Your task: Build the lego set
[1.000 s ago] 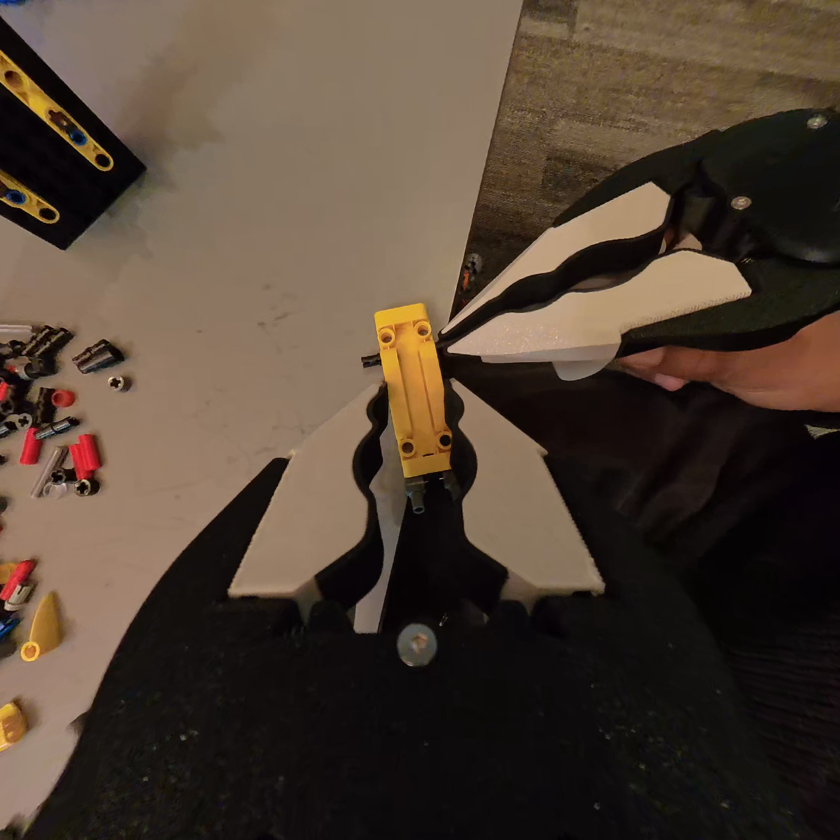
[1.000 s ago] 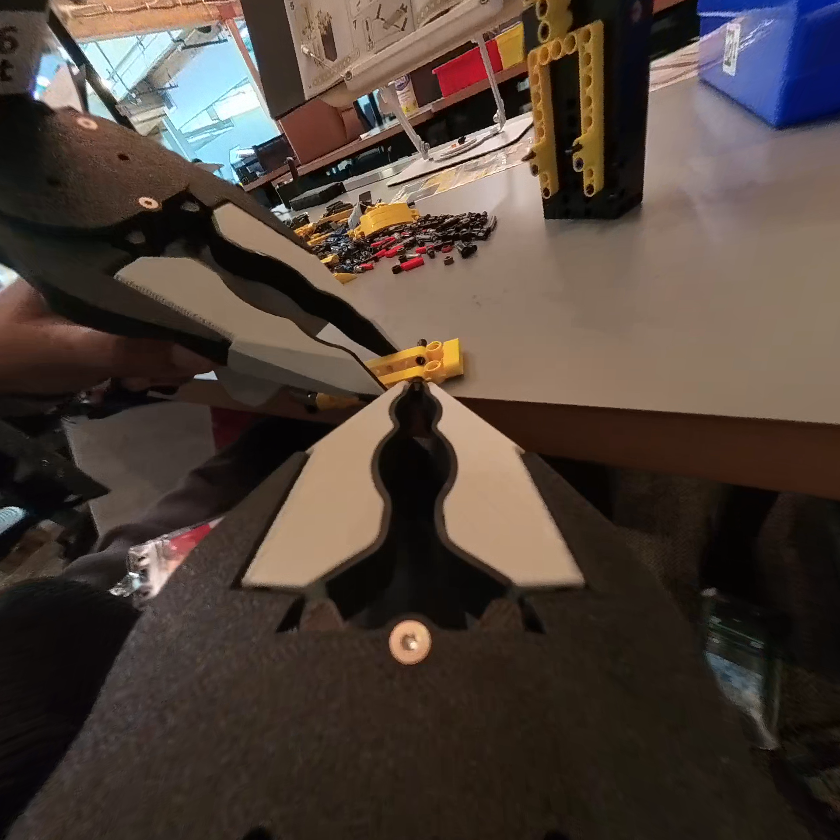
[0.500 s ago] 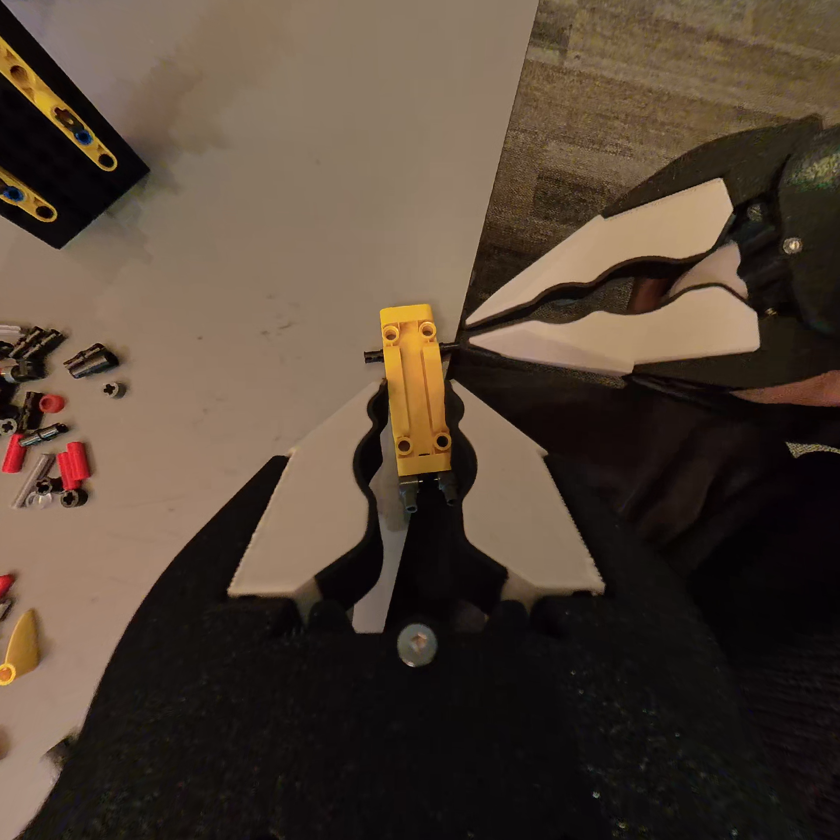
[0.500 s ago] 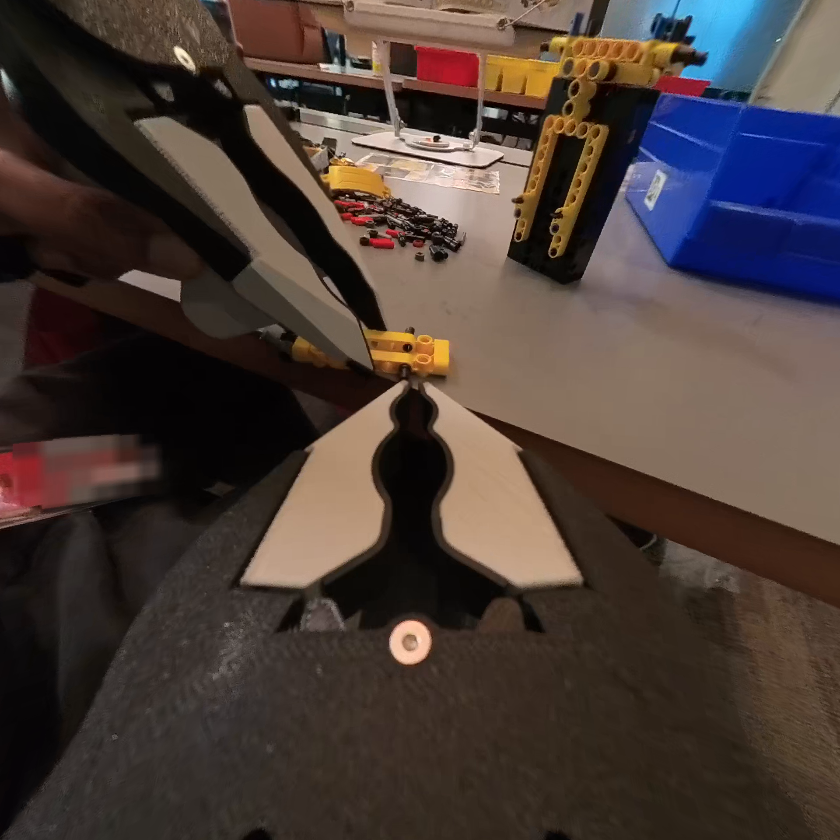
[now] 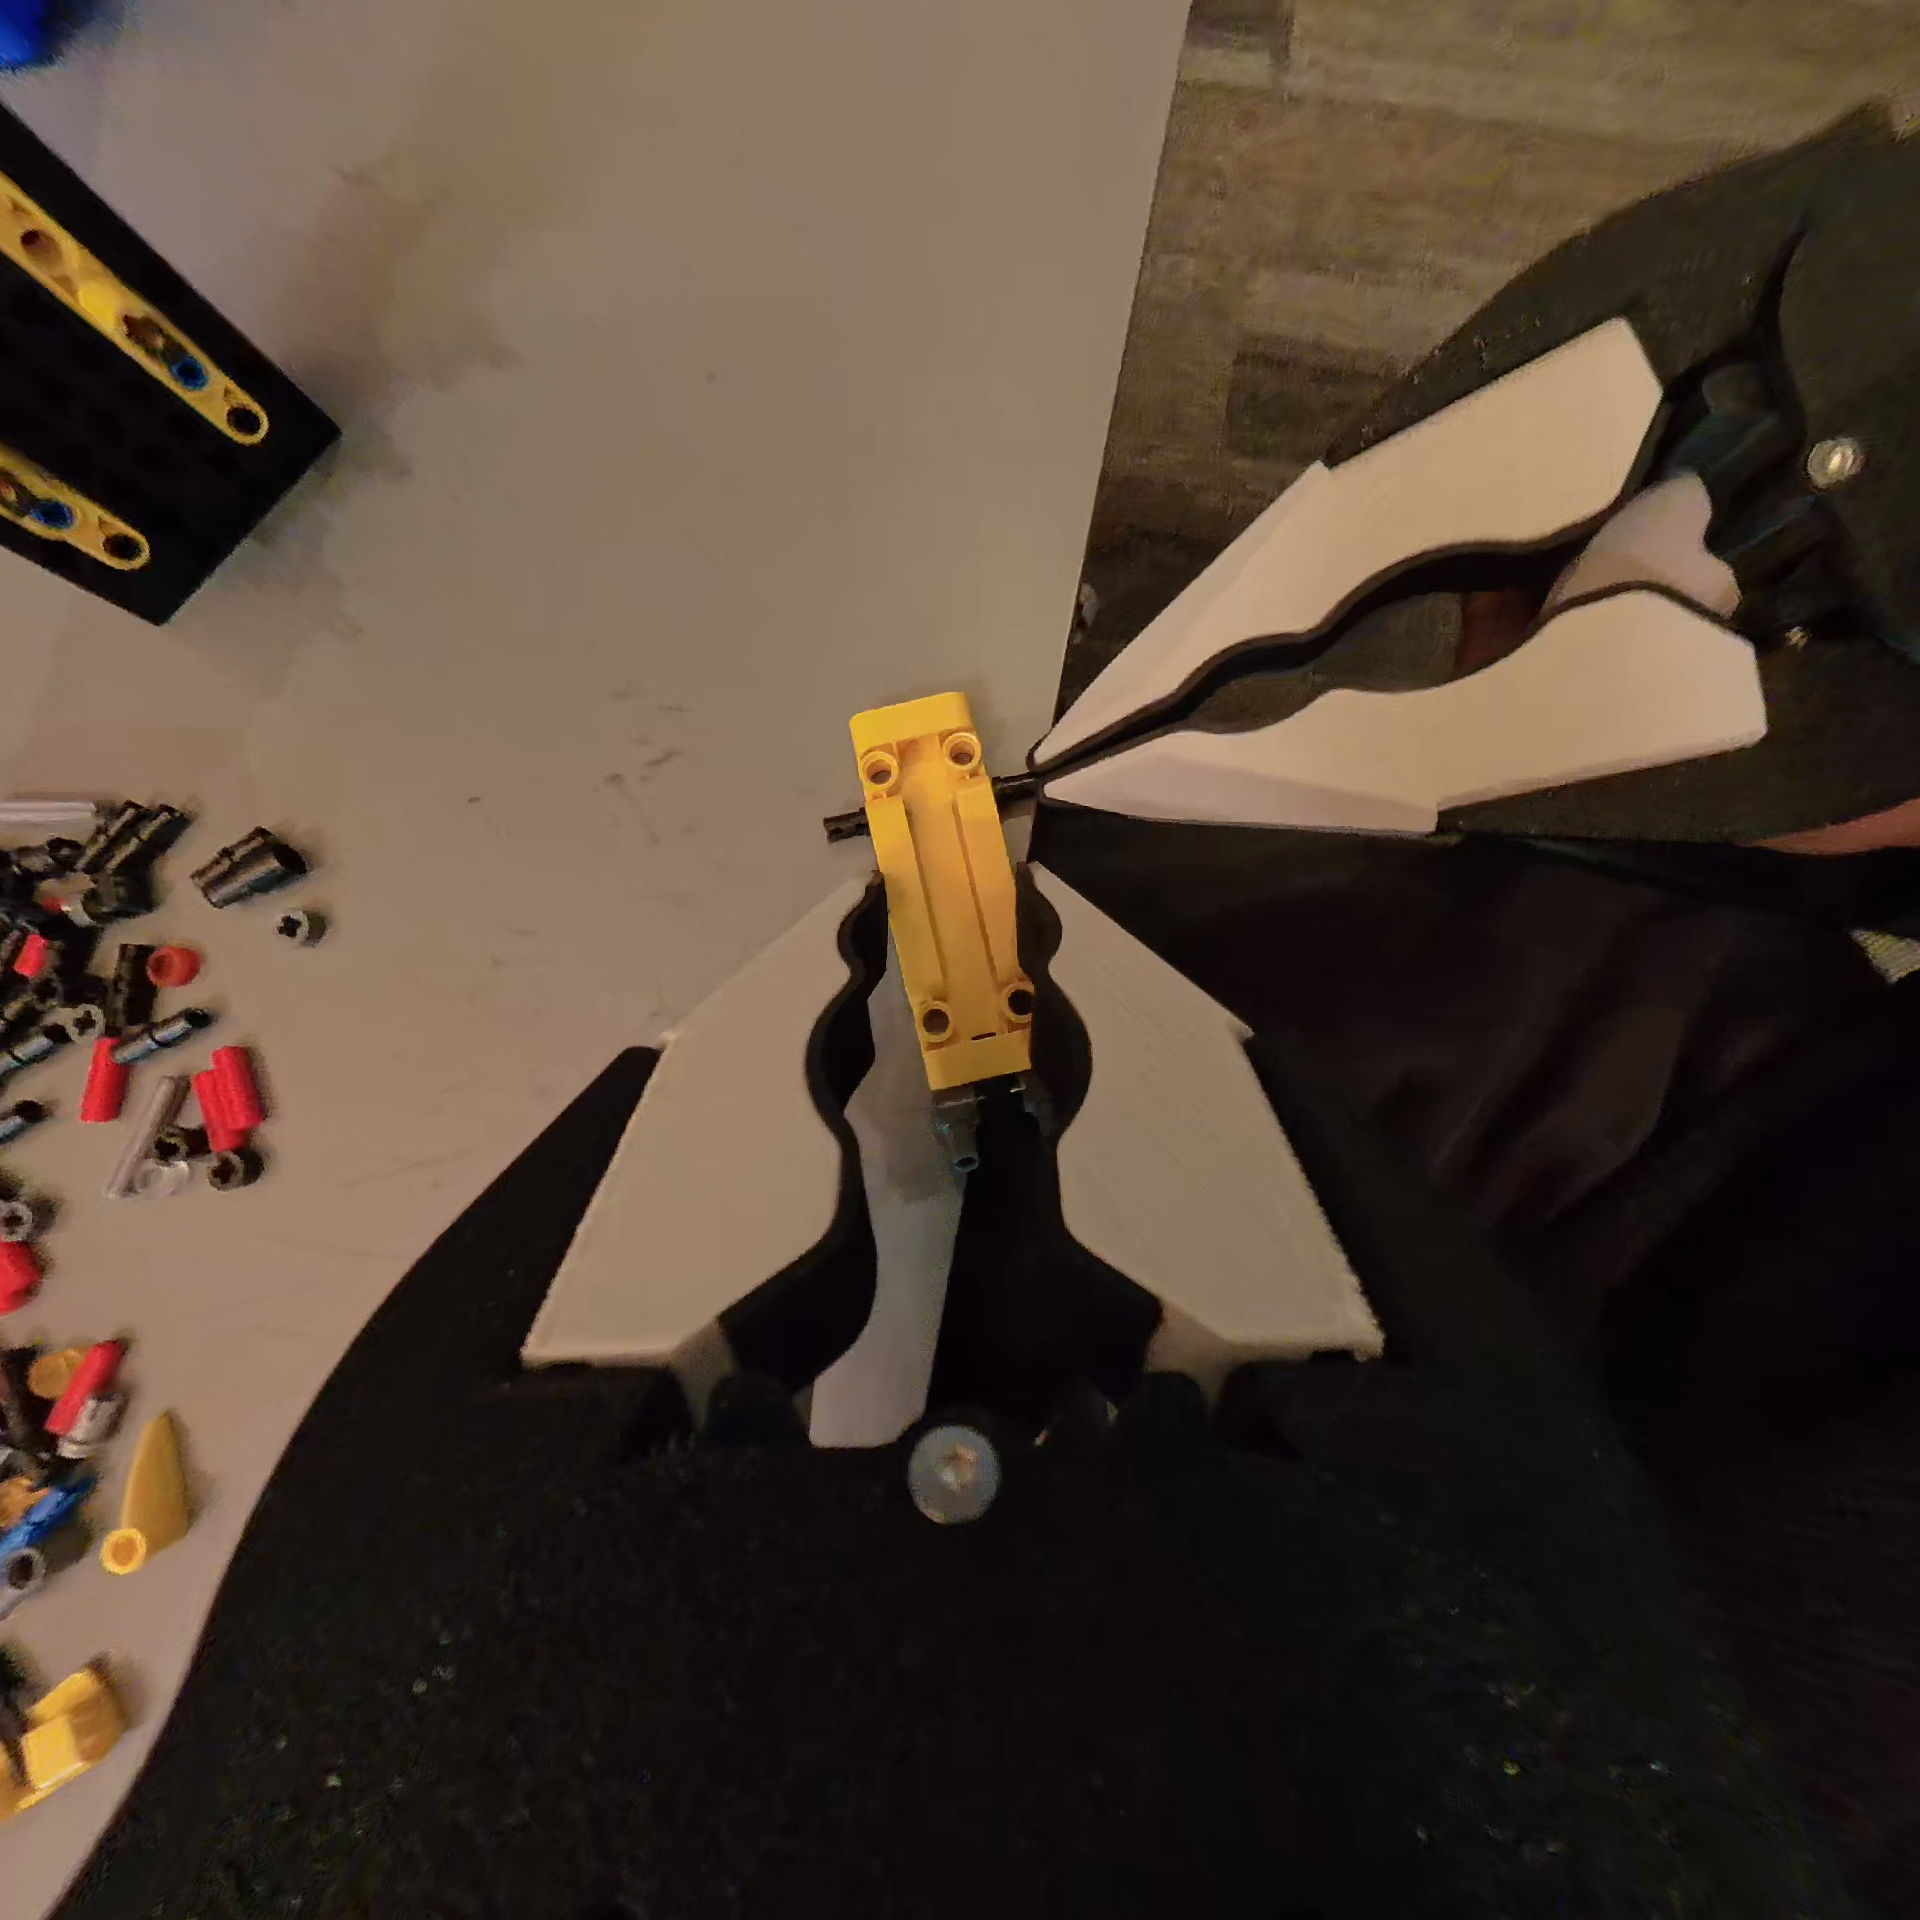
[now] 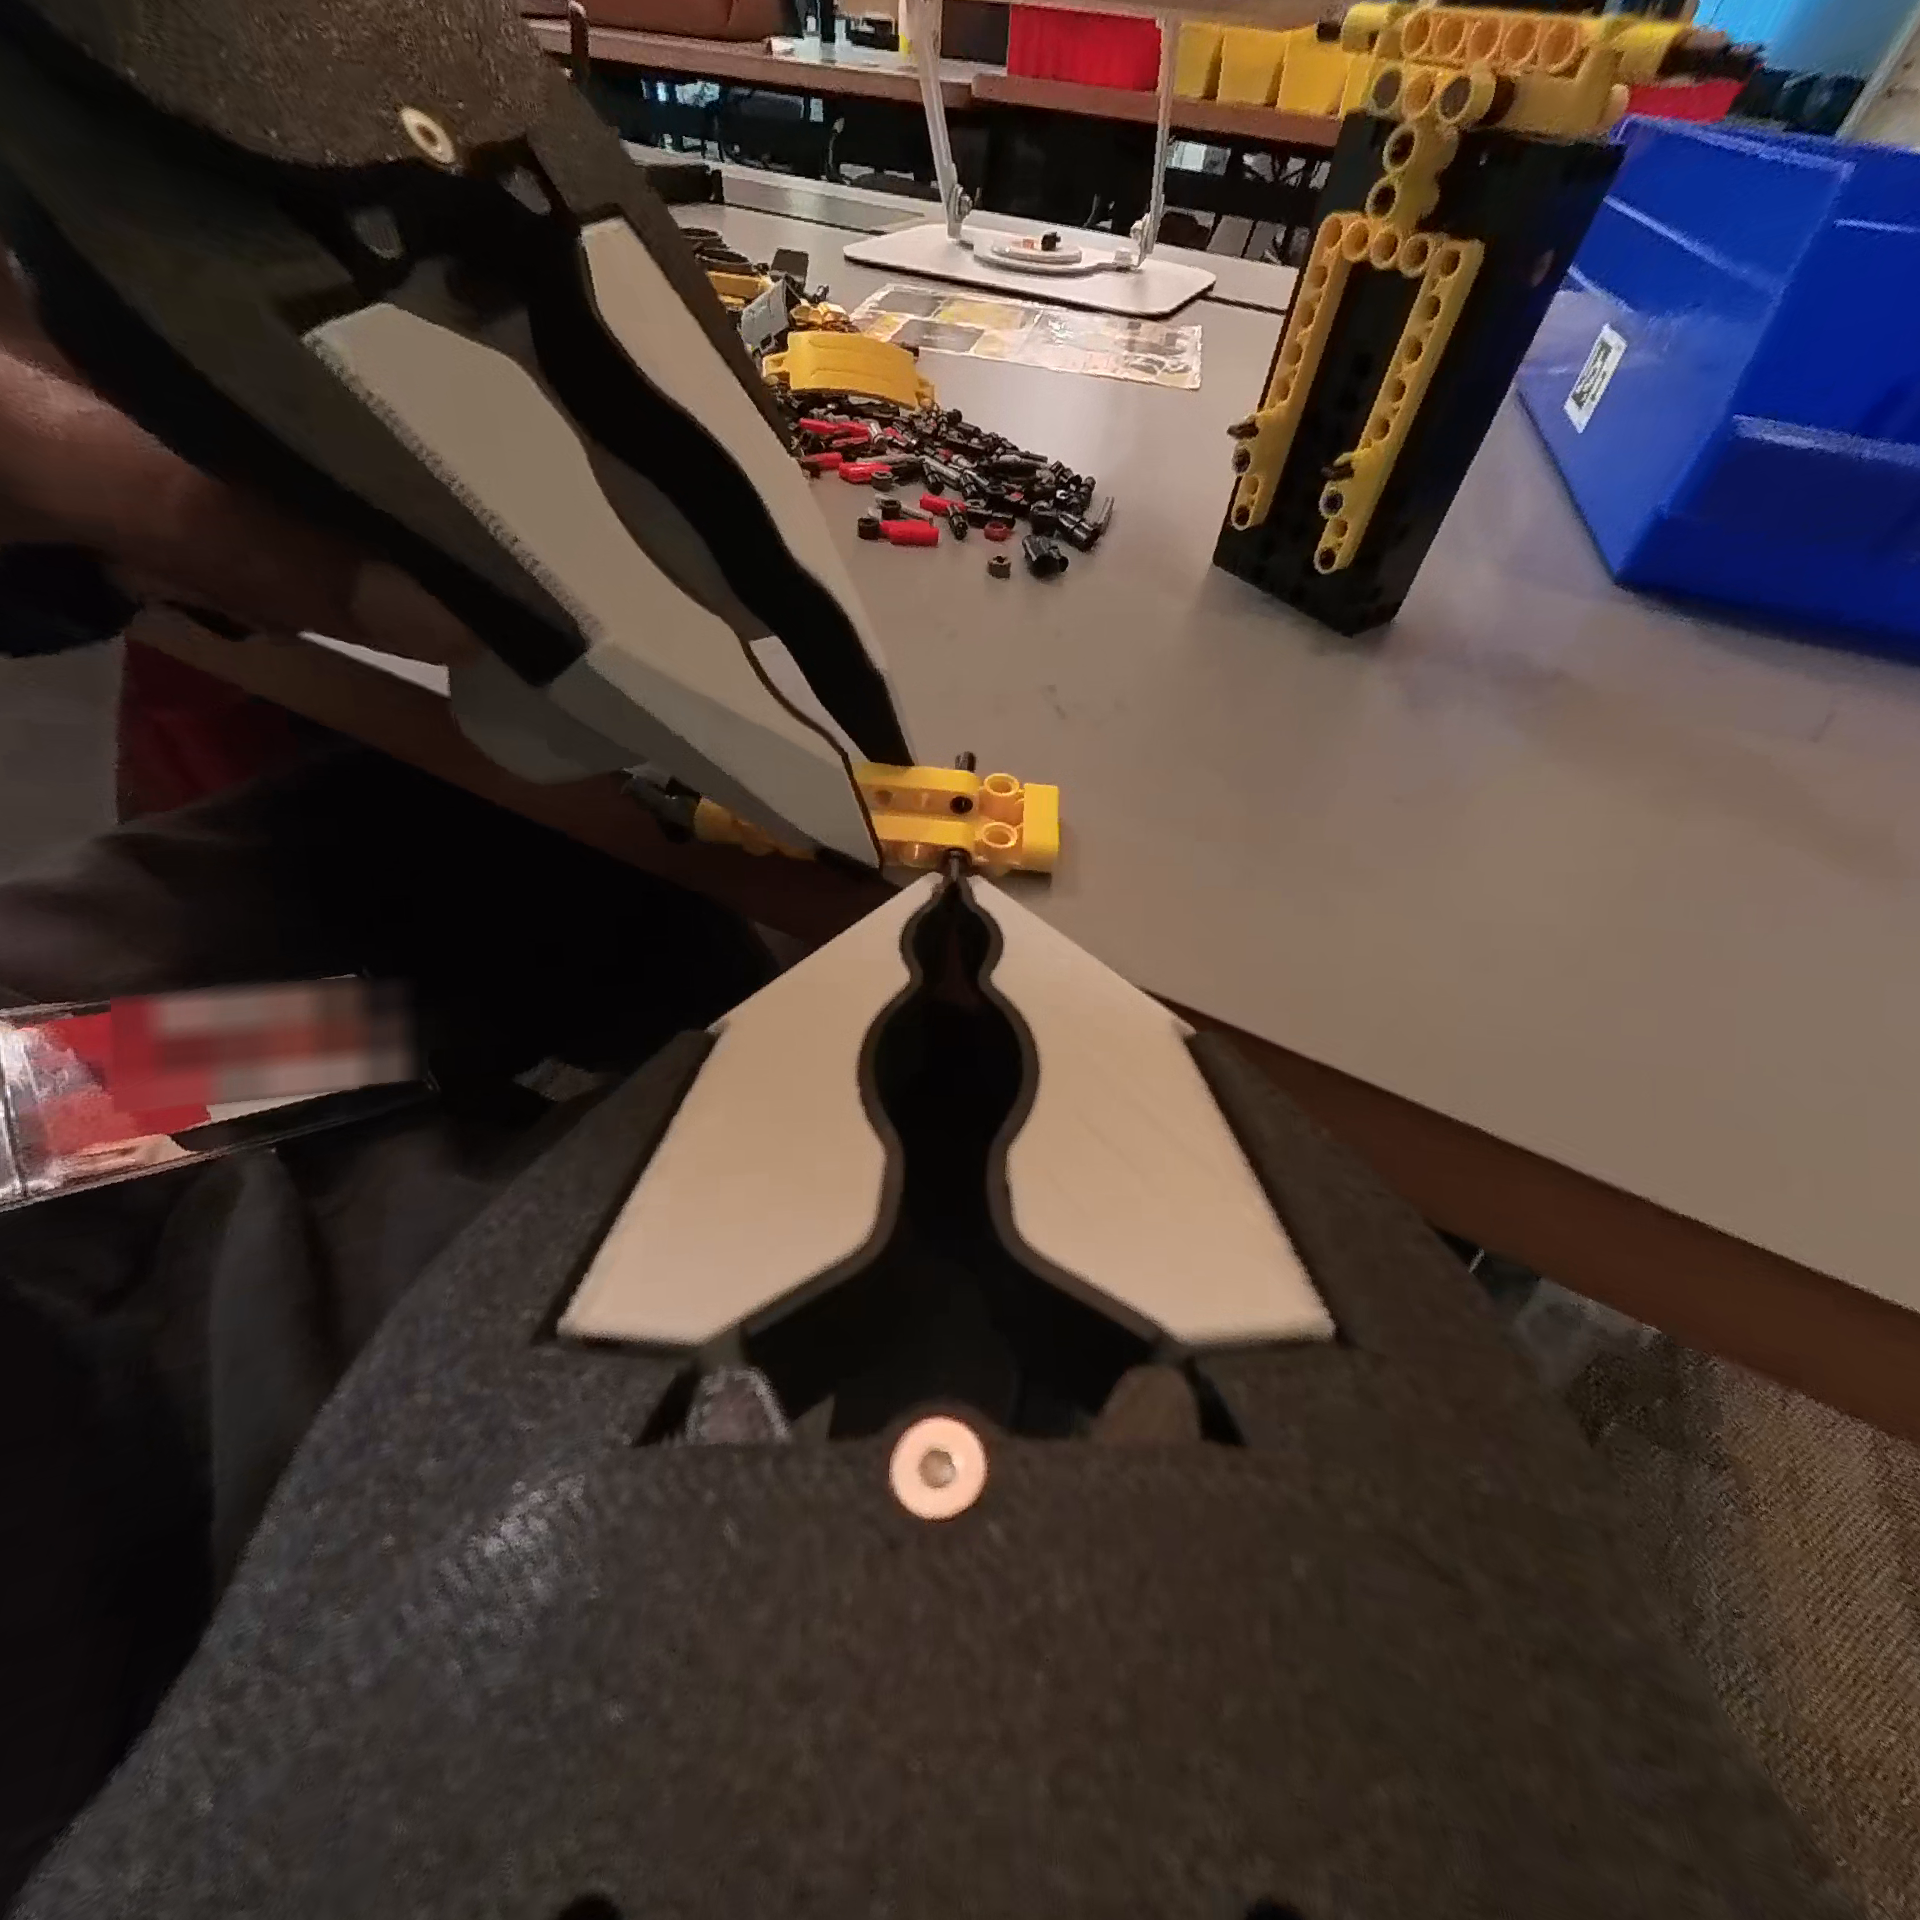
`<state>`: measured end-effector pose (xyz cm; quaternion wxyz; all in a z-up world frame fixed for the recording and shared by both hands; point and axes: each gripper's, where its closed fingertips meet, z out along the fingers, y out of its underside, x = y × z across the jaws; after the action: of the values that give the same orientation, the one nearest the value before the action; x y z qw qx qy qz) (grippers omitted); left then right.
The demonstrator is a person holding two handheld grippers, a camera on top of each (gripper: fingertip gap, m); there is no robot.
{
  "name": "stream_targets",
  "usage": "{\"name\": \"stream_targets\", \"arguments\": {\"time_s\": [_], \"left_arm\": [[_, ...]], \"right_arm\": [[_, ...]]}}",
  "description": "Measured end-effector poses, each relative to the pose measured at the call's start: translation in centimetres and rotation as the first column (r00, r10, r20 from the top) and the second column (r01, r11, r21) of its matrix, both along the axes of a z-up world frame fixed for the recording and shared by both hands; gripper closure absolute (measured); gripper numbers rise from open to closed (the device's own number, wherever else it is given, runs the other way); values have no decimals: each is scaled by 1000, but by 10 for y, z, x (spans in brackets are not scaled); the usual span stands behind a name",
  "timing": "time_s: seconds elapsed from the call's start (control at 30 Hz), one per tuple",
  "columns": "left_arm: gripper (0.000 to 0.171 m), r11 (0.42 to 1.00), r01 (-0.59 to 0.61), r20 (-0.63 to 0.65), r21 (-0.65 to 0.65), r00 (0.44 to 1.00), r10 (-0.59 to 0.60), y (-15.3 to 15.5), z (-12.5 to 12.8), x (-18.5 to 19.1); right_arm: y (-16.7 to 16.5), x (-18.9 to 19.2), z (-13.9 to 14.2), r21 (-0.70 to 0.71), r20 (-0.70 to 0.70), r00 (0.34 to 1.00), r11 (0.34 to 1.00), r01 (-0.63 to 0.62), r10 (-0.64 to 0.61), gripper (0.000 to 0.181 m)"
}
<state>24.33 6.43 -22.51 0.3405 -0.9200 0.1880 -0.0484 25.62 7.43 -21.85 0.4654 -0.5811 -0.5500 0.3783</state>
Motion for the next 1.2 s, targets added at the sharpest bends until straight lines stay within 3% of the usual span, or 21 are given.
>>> {"name": "stream_targets", "arguments": {"time_s": [0.13, 0.3, 0.43, 0.57, 0.8, 0.97, 1.07, 1.2], "left_arm": [[147, 999, 34, -35, 1, 999, -33, 0, 0, -2], [147, 1000, -17, 30, -15, 999, 17, 0, 1, -10], [147, 1000, -29, -10, -1, 1000, 29, -3, 1, -30], [146, 1000, 19, 4, -1, 1000, -19, -9, 1, -44], [142, 998, -59, 57, 17, 997, 58, -16, 4, -83], [144, 976, -141, 240, 167, 966, 99, -24, 32, -104], [145, 959, -184, 277, 214, 953, 121, -31, 41, -121], [145, 928, -236, 369, 288, 922, 120, -30, 50, -134]], "right_arm": [[1, -3, 0, -15, 21, 1000, 1000, -8, 8, 181], [-1, -8, 0, -29, 15, 1000, 999, -26, 27, 181], [8, -6, 19, -68, -100, 995, 998, -12, 5, 174], [22, -13, 25, -110, -89, 996, 994, -15, 5, 163], [25, -45, 54, -117, -131, 990, 991, -64, 49, 161], [27, -73, 77, -34, -142, 986, 995, -92, 86, 161], [29, -93, 84, 31, -131, 985, 994, -109, 112, 161], [18, -119, 66, 48, 5, 962, 961, -274, 274, 167]]}}
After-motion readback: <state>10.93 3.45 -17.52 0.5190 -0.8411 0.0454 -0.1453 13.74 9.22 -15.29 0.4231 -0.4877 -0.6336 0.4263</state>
